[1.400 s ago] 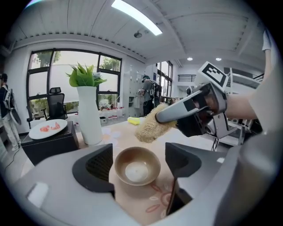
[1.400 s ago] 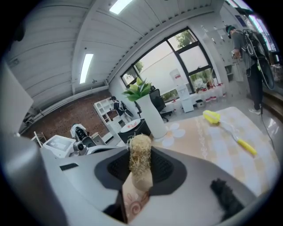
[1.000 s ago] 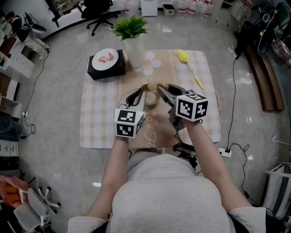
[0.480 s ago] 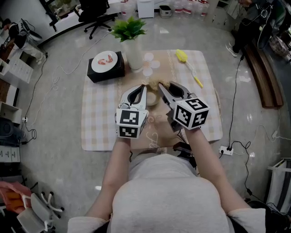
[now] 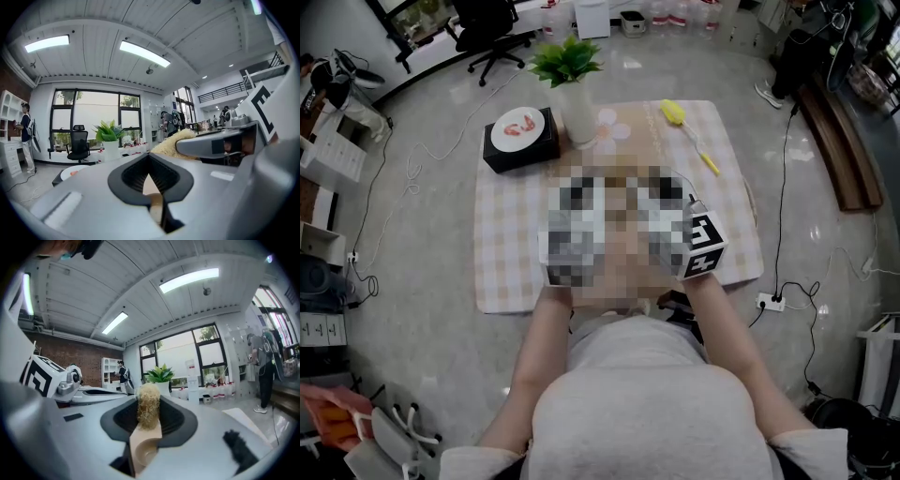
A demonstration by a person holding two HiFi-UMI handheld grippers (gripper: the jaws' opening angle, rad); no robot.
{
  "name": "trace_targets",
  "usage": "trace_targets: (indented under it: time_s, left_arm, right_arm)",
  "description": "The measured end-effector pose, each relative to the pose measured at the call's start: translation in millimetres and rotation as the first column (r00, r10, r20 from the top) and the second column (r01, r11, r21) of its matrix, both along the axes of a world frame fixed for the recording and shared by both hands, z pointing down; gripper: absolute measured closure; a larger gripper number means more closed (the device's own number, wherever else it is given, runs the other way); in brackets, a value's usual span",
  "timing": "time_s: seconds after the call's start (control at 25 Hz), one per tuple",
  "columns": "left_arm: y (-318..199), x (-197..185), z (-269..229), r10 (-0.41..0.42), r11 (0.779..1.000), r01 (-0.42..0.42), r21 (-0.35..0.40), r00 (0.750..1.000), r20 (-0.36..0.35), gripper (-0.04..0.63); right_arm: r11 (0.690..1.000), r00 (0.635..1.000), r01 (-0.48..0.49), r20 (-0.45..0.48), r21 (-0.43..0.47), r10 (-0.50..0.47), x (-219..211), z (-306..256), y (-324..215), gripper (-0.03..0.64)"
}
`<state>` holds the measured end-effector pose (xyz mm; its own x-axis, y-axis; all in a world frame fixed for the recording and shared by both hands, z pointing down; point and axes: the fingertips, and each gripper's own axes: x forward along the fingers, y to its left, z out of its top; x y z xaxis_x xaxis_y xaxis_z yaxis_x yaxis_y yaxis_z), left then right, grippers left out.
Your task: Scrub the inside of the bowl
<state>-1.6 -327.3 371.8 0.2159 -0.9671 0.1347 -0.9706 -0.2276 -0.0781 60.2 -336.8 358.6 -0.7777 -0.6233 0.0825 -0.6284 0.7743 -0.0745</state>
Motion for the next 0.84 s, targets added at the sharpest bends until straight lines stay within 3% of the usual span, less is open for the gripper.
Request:
trace_targets:
  time_s: [0.4,0.84]
  left_arm:
    - [2.4,5.0,-12.1,0.001,0.999,-0.001,0.036,1.0,-0.009,0.589]
    - [1.5,7.1,-19.9,0.0,0.999,0.0,0.054,1.0,-0.006,0.589]
  right_arm:
    - [0.998,1.0,-0.005,-0.01,0.067,0.005,7.3,-7.0,3.2,0.514]
    - [0.997,0.999,0.012,-0.032,0.081,-0.009,7.3,-11.1,2.5,0.514]
